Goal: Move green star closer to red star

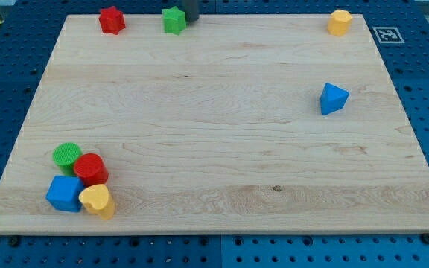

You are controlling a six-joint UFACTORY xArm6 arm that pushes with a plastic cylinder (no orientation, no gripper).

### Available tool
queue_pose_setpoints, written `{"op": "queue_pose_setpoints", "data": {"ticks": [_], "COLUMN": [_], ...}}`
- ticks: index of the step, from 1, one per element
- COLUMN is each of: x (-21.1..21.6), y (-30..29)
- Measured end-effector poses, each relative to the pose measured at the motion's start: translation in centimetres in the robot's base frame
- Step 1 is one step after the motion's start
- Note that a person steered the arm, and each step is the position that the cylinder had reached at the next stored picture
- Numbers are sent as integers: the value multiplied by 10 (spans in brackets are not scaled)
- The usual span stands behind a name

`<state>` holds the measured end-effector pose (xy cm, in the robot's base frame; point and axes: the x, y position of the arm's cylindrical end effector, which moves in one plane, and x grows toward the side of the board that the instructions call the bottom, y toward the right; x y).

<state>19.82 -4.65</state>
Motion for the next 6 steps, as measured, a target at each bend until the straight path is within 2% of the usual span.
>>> {"op": "queue_pose_setpoints", "data": {"ticks": [2, 6], "x": [16, 17], "y": [4, -86]}}
